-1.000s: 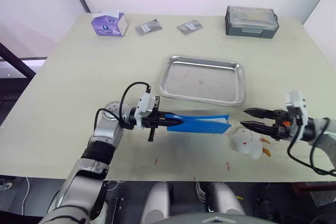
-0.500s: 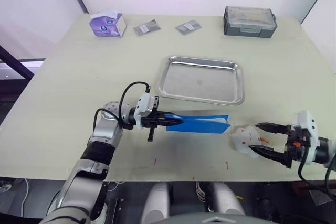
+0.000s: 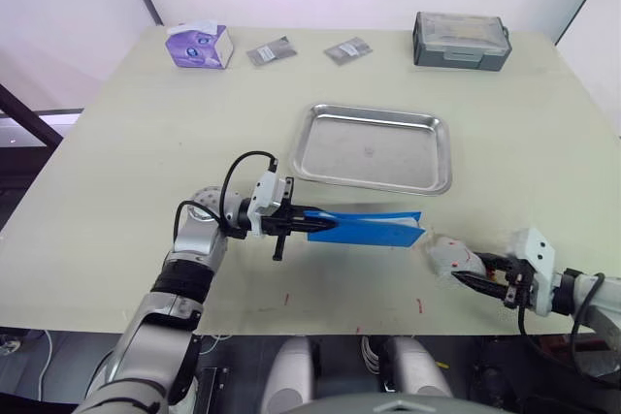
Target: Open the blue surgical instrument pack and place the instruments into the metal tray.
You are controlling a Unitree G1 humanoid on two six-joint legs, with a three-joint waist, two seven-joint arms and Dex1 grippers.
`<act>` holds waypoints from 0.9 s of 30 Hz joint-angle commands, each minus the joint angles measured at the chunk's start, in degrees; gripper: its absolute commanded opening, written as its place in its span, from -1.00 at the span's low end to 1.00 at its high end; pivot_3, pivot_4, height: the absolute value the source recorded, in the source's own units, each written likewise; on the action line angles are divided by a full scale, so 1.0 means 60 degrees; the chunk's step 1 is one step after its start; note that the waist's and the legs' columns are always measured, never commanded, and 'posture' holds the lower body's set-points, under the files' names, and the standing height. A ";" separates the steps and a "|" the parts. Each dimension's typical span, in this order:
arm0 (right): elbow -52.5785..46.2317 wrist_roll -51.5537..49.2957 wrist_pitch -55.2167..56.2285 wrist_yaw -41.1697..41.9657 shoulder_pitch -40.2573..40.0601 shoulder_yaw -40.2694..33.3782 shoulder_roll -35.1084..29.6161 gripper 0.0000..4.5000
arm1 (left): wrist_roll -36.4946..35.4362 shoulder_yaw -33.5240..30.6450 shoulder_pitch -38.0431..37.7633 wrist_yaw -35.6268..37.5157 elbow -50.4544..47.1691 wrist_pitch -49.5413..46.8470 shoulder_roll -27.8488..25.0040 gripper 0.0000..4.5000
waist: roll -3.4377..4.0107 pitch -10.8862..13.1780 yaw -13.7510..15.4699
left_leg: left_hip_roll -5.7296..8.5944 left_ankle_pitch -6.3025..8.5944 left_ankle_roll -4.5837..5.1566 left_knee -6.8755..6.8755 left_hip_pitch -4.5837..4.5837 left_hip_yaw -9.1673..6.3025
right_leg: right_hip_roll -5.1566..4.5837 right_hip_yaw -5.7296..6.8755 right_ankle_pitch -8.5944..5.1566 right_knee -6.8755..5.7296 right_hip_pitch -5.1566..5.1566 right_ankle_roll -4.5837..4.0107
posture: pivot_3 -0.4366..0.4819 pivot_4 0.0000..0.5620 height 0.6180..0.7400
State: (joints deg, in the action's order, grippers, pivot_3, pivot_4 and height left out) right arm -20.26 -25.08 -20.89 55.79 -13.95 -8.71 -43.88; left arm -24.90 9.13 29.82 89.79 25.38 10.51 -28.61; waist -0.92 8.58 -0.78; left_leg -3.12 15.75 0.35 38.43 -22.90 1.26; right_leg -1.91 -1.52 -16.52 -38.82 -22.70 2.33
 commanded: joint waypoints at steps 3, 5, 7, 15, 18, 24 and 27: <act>-0.0020 -0.0633 -0.0067 0.0136 -0.0417 -0.0966 -0.0037 -0.97 | 0.0123 -0.0073 0.0043 0.0452 -0.0061 0.0208 -0.0133 -1.00 | 0.0000 0.0000 0.0024 | 0.0000 0.0000 0.0000 0.0000 -0.0001 0.0001 | 0.0000 0.0001 0.0000 0.0000 0.0000 0.0000 | -0.05 -0.47 0.96; -0.0127 -0.1255 -0.0160 0.0265 -0.0523 -0.1480 0.0046 -0.97 | 0.0203 -0.0045 0.0024 0.0445 -0.0075 0.0268 -0.0146 -1.00 | 0.0000 0.0000 0.0022 | 0.0001 0.0000 0.0000 0.0000 -0.0002 0.0002 | -0.0002 -0.0001 0.0000 0.0001 0.0000 0.0000 | -0.05 -0.47 0.96; -0.0216 -0.2073 -0.0287 0.0369 -0.0593 -0.2261 0.0165 -0.97 | 0.0286 0.0007 0.0035 0.0438 -0.0072 0.0294 -0.0137 -1.00 | 0.0001 0.0000 0.0013 | 0.0001 0.0000 0.0000 0.0000 -0.0002 0.0001 | -0.0002 -0.0001 0.0000 0.0000 0.0000 0.0000 | -0.05 -0.47 0.96; -0.1120 -0.4927 -0.1558 -0.0260 0.0233 -0.3576 0.0239 -0.97 | 0.0447 0.0152 0.0202 0.0315 -0.0161 0.0117 -0.0122 -1.00 | 0.0002 0.0000 0.0023 | 0.0000 0.0000 0.0000 -0.0001 0.0002 -0.0002 | -0.0001 -0.0007 0.0000 -0.0002 0.0001 0.0000 | -0.05 -0.47 0.96; -0.1499 -0.5518 -0.1925 -0.1052 0.1657 -0.3139 0.0169 -0.97 | 0.0746 0.0291 0.0339 0.0050 -0.0278 0.0080 -0.0116 -1.00 | 0.0002 0.0000 0.0010 | 0.0001 0.0000 0.0000 0.0000 -0.0001 -0.0002 | -0.0001 -0.0002 0.0000 0.0000 0.0004 0.0000 | -0.05 -0.47 0.96; -0.1610 -0.4960 -0.2313 -0.1707 0.4377 -0.1398 0.0158 -0.97 | 0.1054 0.0487 0.0466 -0.0443 -0.0745 -0.0465 0.0010 -1.00 | 0.0003 0.0002 0.0016 | 0.0002 0.0000 0.0000 -0.0002 -0.0007 -0.0012 | 0.0002 0.0001 0.0000 0.0001 0.0001 0.0000 | -0.05 -0.47 0.96; -0.1340 -0.4081 -0.2236 -0.1622 0.5973 -0.0024 0.0426 -0.97 | 0.1144 0.0564 0.0484 -0.0768 -0.0955 -0.0836 0.0109 -1.00 | 0.0006 0.0002 -0.0019 | 0.0001 0.0000 0.0000 0.0001 -0.0004 -0.0011 | 0.0002 -0.0013 0.0000 -0.0003 -0.0004 0.0000 | -0.05 -0.47 0.96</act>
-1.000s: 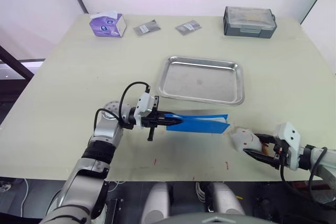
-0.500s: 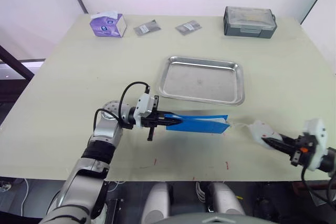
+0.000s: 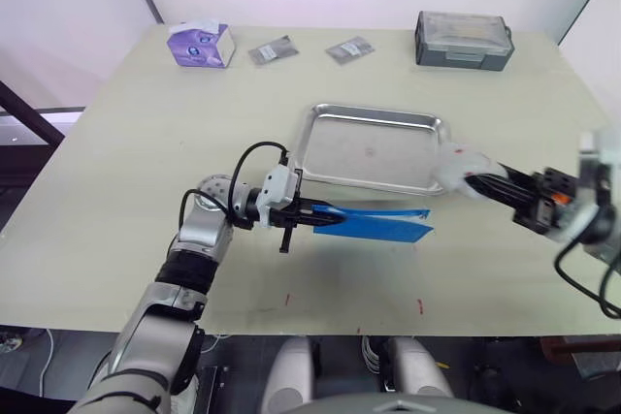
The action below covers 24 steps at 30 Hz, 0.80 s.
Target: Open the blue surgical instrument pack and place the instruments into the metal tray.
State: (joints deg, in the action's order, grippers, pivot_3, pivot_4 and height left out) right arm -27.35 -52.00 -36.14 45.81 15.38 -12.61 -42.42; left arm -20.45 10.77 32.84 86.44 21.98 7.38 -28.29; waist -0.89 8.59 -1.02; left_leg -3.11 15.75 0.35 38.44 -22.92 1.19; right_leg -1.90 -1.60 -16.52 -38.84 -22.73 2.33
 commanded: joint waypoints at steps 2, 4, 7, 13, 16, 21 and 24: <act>0.0022 0.0816 0.0340 0.0118 0.1856 0.1296 0.0435 -0.97 | 0.0464 0.0339 -0.0037 -0.0302 -0.0476 -0.0394 0.0091 -1.00 | 0.0000 0.0000 0.0039 | 0.0000 0.0000 0.0000 -0.0002 -0.0006 -0.0008 | 0.0002 0.0014 0.0000 0.0001 0.0000 -0.0001 | -0.05 -0.47 0.96; 0.0206 0.1174 0.0422 0.0105 0.2515 0.1820 0.0806 -0.97 | 0.0486 0.0355 -0.0048 -0.0424 -0.0540 -0.0480 0.0147 -1.00 | 0.0000 0.0000 0.0039 | 0.0000 0.0000 0.0000 -0.0002 -0.0009 -0.0007 | 0.0001 0.0014 0.0000 0.0002 -0.0002 -0.0001 | -0.05 -0.47 0.96; 0.0315 0.1581 0.0479 0.0166 0.3122 0.2353 0.1287 -0.97 | 0.0508 0.0340 -0.0033 -0.0516 -0.0549 -0.0539 0.0218 -1.00 | 0.0000 0.0000 0.0046 | 0.0000 -0.0001 -0.0001 -0.0002 -0.0014 -0.0006 | -0.0003 0.0013 0.0000 0.0001 -0.0010 -0.0001 | -0.05 -0.47 0.96; 0.0294 0.2415 0.0772 0.0115 0.3624 0.3091 0.2224 -0.97 | 0.0437 0.0266 -0.0027 -0.0713 -0.0566 -0.0749 0.0366 -1.00 | 0.0001 0.0000 0.0046 | 0.0000 -0.0001 -0.0002 -0.0002 -0.0016 -0.0008 | -0.0003 0.0016 0.0000 -0.0002 -0.0014 -0.0001 | -0.05 -0.47 0.96; 0.0073 0.2614 0.0956 0.0153 0.3502 0.3226 0.2544 -0.97 | 0.0503 0.0273 -0.0027 -0.0735 -0.0523 -0.0693 0.0366 -1.00 | 0.0001 0.0000 0.0044 | 0.0001 -0.0001 -0.0002 -0.0001 -0.0018 -0.0008 | -0.0005 0.0016 0.0000 -0.0002 -0.0014 -0.0001 | -0.05 -0.47 0.96; -0.0425 0.3874 0.2853 0.1970 0.2746 0.4120 0.1903 -0.97 | 0.0336 0.0112 0.0040 -0.0815 -0.0346 -0.0985 0.0498 -1.00 | 0.0001 0.0001 0.0048 | 0.0001 -0.0001 -0.0001 -0.0002 -0.0019 -0.0008 | -0.0005 0.0021 0.0000 -0.0001 -0.0015 -0.0001 | -0.05 -0.47 0.96; -0.0180 0.5075 0.4275 0.2656 0.2443 0.4717 0.1515 -0.97 | 0.0310 0.0092 0.0082 -0.0786 -0.0192 -0.1058 0.0598 -1.00 | 0.0001 0.0001 0.0046 | 0.0002 0.0000 0.0000 0.0001 -0.0017 -0.0006 | -0.0004 0.0020 0.0000 -0.0004 -0.0014 -0.0001 | -0.05 -0.47 0.96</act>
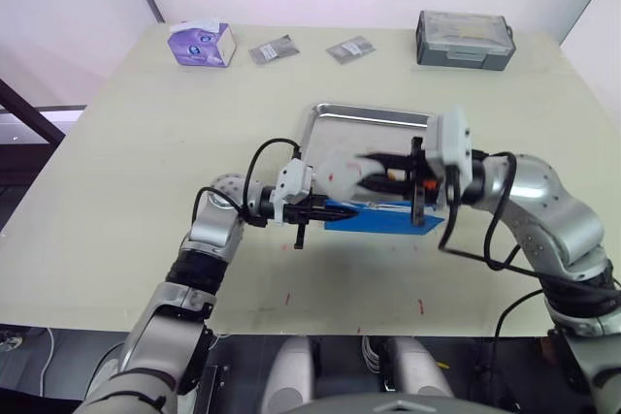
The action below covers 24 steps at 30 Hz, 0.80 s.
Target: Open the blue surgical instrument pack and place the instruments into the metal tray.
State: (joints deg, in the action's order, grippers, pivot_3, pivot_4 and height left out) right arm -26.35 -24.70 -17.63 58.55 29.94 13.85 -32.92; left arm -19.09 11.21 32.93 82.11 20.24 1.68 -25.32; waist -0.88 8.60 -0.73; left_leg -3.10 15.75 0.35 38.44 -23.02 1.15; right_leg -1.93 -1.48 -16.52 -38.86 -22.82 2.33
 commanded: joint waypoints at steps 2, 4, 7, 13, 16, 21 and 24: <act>0.0022 0.1300 0.2020 0.0781 -0.0041 0.0625 -0.0248 -0.75 | 0.0113 0.0024 0.0143 -0.0046 0.0207 -0.0080 0.0153 -1.00 | 0.0000 0.0000 -0.0004 | 0.0000 0.0000 0.0000 0.0001 0.0003 -0.0001 | 0.0001 0.0000 0.0000 -0.0002 0.0001 0.0000 | -0.05 -0.47 0.96; 0.0421 0.1942 0.2720 0.1003 -0.0218 0.0926 -0.0420 -0.37 | 0.0139 0.0028 0.0209 -0.0027 0.0314 -0.0034 0.0198 -1.00 | 0.0000 0.0000 -0.0002 | 0.0000 -0.0001 -0.0001 0.0001 0.0003 0.0000 | 0.0001 0.0001 0.0000 0.0000 0.0002 0.0000 | -0.05 -0.47 0.96; 0.0594 0.2157 0.3101 0.1093 -0.0316 0.1043 -0.0401 0.17 | 0.0167 0.0027 0.0255 0.0029 0.0420 0.0051 0.0233 -1.00 | 0.0000 0.0000 0.0012 | 0.0000 -0.0001 -0.0002 0.0002 0.0003 0.0001 | 0.0000 0.0001 0.0000 0.0001 0.0003 0.0000 | -0.05 -0.47 0.96; 0.0425 0.2138 0.3332 0.1121 -0.0260 0.0884 -0.0406 0.99 | 0.0187 0.0027 0.0246 0.0096 0.0511 0.0139 0.0226 -1.00 | 0.0000 0.0000 0.0011 | 0.0000 -0.0003 -0.0005 0.0003 0.0003 0.0000 | -0.0001 0.0001 0.0000 0.0000 0.0004 0.0000 | -0.05 -0.47 0.96; 0.0336 0.1877 0.3697 0.1027 -0.0044 0.0605 -0.0226 0.99 | 0.0203 0.0040 0.0234 0.0117 0.0509 0.0154 0.0216 -1.00 | 0.0000 0.0000 0.0011 | 0.0000 -0.0003 -0.0005 0.0003 0.0004 0.0001 | -0.0001 0.0001 0.0000 0.0001 0.0004 0.0000 | -0.05 -0.47 0.96; 0.0161 0.0716 0.2721 0.0639 -0.0332 -0.0474 -0.0308 0.99 | 0.0201 0.0029 0.0224 0.0124 0.0475 0.0177 0.0210 -1.00 | -0.0001 0.0000 0.0016 | 0.0000 -0.0003 -0.0006 0.0003 0.0004 0.0000 | -0.0003 0.0002 0.0000 0.0002 0.0007 0.0000 | -0.05 -0.47 0.96; 0.0258 -0.0121 0.1860 0.0509 -0.0898 -0.1440 -0.0777 0.99 | 0.0198 0.0002 0.0216 0.0139 0.0443 0.0206 0.0195 -1.00 | -0.0003 0.0001 0.0066 | 0.0001 -0.0003 -0.0006 0.0003 0.0003 -0.0002 | -0.0009 0.0011 0.0000 0.0004 0.0015 0.0000 | -0.05 -0.47 0.96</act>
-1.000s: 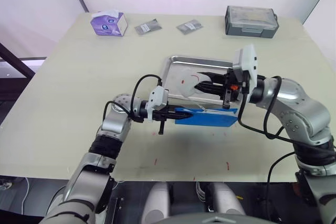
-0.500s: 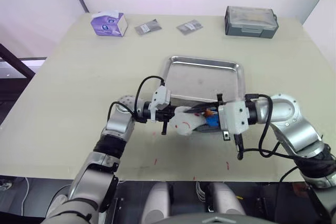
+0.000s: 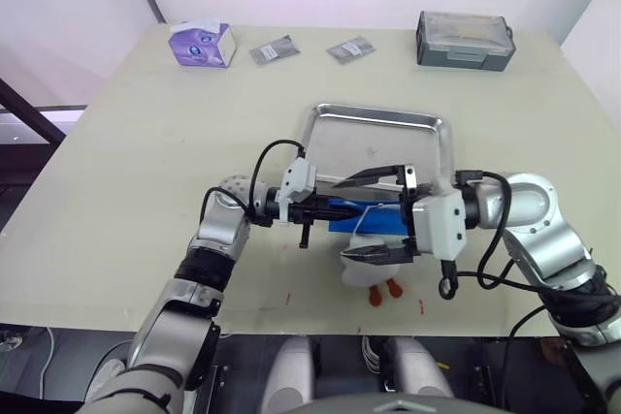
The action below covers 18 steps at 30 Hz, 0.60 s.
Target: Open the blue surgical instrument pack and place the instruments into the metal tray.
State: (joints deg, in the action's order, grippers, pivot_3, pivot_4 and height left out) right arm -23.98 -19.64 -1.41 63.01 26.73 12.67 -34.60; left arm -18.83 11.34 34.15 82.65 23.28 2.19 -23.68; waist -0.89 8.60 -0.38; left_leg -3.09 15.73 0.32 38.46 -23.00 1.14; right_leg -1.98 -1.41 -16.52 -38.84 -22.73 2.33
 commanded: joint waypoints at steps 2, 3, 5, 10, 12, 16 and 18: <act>-0.0114 -0.1311 -0.1254 -0.0200 -0.0671 -0.1644 -0.0802 0.99 | 0.0184 -0.0013 -0.0008 0.0063 -0.0111 0.0179 -0.0093 -1.00 | -0.0001 0.0001 -0.0015 | 0.0002 0.0001 0.0001 0.0000 0.0001 0.0007 | -0.0003 -0.0005 0.0000 0.0003 0.0001 0.0000 | -0.05 -0.47 0.96; -0.0076 -0.1559 -0.1551 -0.0216 -0.1023 -0.1962 -0.0979 0.99 | 0.0175 -0.0012 -0.0032 0.0066 -0.0173 0.0179 -0.0106 -1.00 | 0.0001 -0.0001 -0.0026 | 0.0002 0.0001 0.0001 -0.0002 0.0004 0.0005 | 0.0000 -0.0004 0.0000 0.0001 0.0000 0.0000 | -0.05 -0.47 0.96; 0.0144 -0.1959 -0.1943 -0.0112 -0.1828 -0.2499 -0.1284 0.99 | 0.0145 -0.0014 -0.0063 0.0073 -0.0260 0.0180 -0.0116 -1.00 | 0.0000 0.0000 -0.0023 | 0.0001 0.0001 0.0003 -0.0005 0.0008 0.0000 | 0.0003 -0.0004 -0.0001 -0.0001 0.0002 -0.0001 | -0.05 -0.47 0.96; 0.0964 -0.1876 -0.1930 0.0162 -0.2786 -0.2686 -0.1427 0.99 | 0.0169 0.0019 -0.0057 0.0116 -0.0249 0.0273 -0.0119 -1.00 | 0.0002 -0.0001 -0.0064 | 0.0002 0.0003 0.0005 -0.0005 0.0011 0.0012 | 0.0003 -0.0016 0.0000 0.0002 0.0003 0.0000 | -0.05 -0.47 0.96; 0.1343 -0.1768 -0.1873 0.0210 -0.2924 -0.2608 -0.1337 0.99 | 0.0171 0.0015 -0.0021 0.0138 -0.0213 0.0295 -0.0121 -1.00 | 0.0002 -0.0001 -0.0062 | 0.0001 0.0003 0.0005 -0.0006 0.0017 0.0010 | 0.0010 -0.0019 -0.0001 -0.0001 0.0003 0.0000 | -0.05 -0.47 0.96; 0.2247 -0.1638 -0.1725 0.0168 -0.2886 -0.2517 -0.0930 0.99 | 0.0192 0.0013 0.0037 0.0160 -0.0156 0.0333 -0.0131 -1.00 | 0.0000 0.0000 -0.0053 | 0.0002 0.0002 0.0004 -0.0005 0.0014 0.0009 | 0.0009 -0.0018 0.0000 0.0002 0.0004 0.0000 | -0.05 -0.47 0.96; 0.2601 -0.1533 -0.1671 0.0296 -0.2854 -0.2435 -0.0850 0.99 | 0.0193 0.0004 0.0027 0.0175 -0.0168 0.0347 -0.0155 -1.00 | 0.0001 0.0000 -0.0054 | 0.0002 0.0002 0.0004 -0.0005 0.0014 0.0010 | 0.0009 -0.0019 0.0000 0.0001 0.0003 0.0000 | -0.05 -0.47 0.96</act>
State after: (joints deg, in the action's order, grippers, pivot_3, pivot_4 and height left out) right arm -9.08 -29.23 -12.63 64.08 9.13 -1.49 -39.83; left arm -18.59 11.25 33.93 83.34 22.98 3.97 -24.24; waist -0.89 8.59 -0.71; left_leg -3.08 15.74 0.34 38.43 -22.92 1.21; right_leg -1.93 -1.53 -16.52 -38.83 -22.71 2.33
